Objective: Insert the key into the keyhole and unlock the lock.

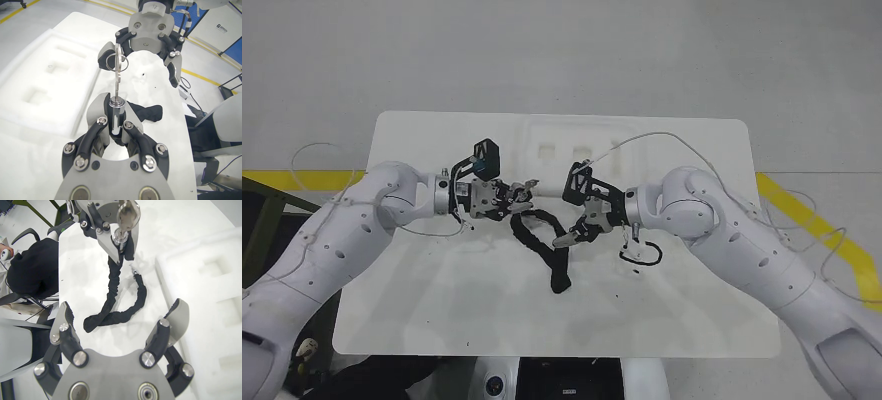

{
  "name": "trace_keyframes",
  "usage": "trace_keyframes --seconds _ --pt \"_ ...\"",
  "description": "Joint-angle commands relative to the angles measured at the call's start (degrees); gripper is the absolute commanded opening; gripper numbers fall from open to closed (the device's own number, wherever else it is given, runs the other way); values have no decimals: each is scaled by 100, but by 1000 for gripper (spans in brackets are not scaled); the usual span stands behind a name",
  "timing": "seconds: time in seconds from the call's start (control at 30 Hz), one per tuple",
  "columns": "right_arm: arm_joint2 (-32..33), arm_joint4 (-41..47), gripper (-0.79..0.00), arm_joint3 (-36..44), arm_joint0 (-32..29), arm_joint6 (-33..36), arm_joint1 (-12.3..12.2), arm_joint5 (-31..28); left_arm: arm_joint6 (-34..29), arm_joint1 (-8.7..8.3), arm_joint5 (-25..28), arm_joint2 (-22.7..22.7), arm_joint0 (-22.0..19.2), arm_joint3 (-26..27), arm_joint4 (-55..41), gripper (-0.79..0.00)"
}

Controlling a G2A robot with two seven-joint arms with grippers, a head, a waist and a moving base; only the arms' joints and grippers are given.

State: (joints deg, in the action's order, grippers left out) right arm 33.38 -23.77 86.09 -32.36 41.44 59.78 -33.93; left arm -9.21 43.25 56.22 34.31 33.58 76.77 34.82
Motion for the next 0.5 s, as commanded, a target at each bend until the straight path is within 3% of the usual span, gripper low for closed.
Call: trace_keyframes --seconds 0.0,0.47 --pt "-13 -7 0 -70 36 3 37 -8 -1 -28 -66 108 65 -13 107 -785" --pt "225 -122 0 2 -48 182 68 44 -408 -226 -1112 721 703 23 706 -785"
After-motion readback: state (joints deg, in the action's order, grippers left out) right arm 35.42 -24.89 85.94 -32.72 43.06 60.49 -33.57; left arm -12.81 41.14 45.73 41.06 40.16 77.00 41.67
